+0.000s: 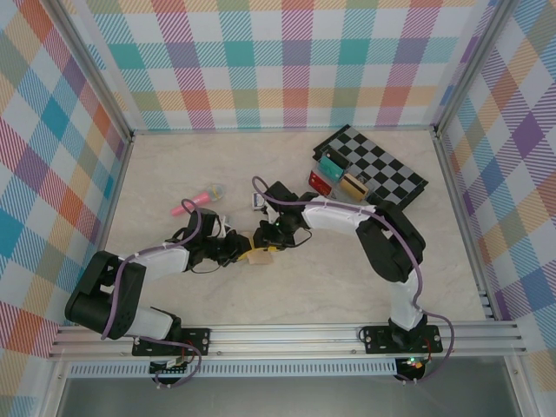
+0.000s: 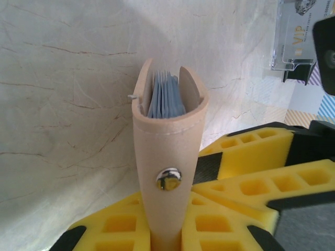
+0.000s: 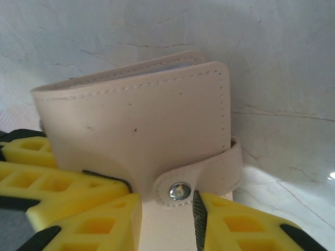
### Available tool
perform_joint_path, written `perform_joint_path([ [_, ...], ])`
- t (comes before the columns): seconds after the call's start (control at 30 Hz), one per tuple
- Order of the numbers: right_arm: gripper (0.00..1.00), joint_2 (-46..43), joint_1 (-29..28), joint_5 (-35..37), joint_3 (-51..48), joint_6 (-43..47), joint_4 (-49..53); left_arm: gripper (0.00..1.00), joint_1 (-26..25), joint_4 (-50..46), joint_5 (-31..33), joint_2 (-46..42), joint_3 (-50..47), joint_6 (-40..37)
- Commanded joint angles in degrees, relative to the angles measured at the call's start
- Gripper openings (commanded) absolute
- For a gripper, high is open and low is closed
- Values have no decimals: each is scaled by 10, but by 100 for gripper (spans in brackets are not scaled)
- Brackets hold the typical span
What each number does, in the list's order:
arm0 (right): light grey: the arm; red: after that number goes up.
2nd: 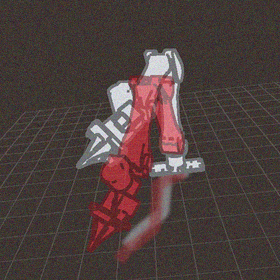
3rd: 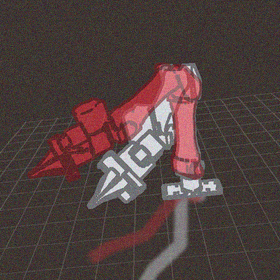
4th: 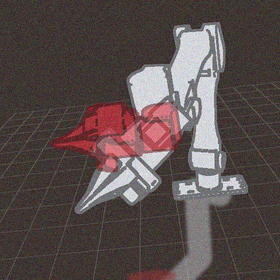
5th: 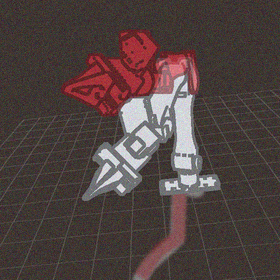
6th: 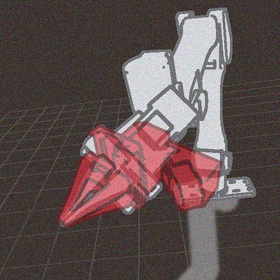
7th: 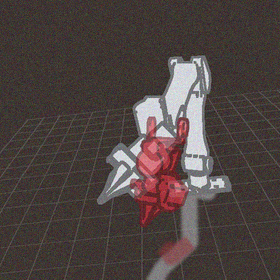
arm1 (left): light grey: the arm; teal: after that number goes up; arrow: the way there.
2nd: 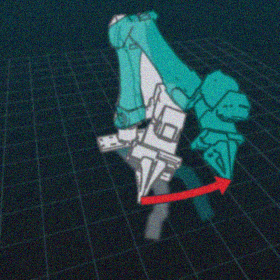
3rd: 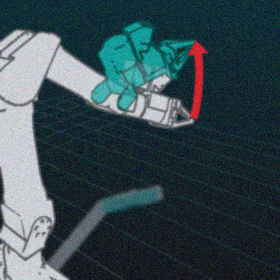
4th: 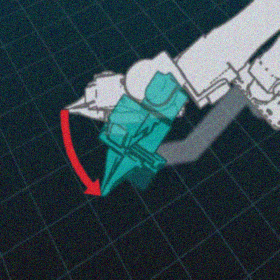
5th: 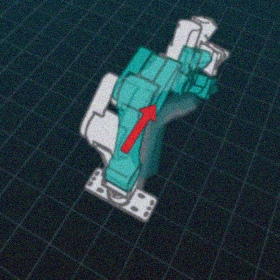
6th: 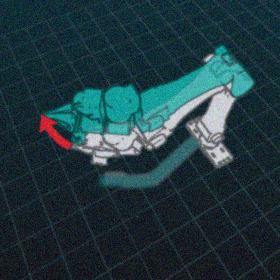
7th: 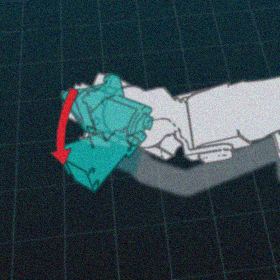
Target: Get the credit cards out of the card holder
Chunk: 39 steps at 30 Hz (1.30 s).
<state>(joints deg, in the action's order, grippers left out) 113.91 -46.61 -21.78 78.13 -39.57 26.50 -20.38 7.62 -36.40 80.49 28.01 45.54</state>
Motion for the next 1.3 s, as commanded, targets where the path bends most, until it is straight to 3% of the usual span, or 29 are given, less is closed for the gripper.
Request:
perform_joint_path([
  [0.0, 33, 13, -2, -12, 21, 5, 7, 3, -2, 2, -10, -1, 11, -9],
  [0.27, 31, 40, -3, 21, 48, 5, 54, 0, -3, 4, -15, -1, 12, -10],
  [0.97, 3, 14, -3, 164, 28, -28, 110, 0, -3, -47, 27, -7, 13, -10],
  [1.13, 7, -8, -1, 205, 17, -41, 114, 0, -3, -59, 27, -5, 16, -16],
  [1.27, 21, 0, 1, 185, 30, -14, 111, 0, -3, -76, 28, -3, 24, -26],
])
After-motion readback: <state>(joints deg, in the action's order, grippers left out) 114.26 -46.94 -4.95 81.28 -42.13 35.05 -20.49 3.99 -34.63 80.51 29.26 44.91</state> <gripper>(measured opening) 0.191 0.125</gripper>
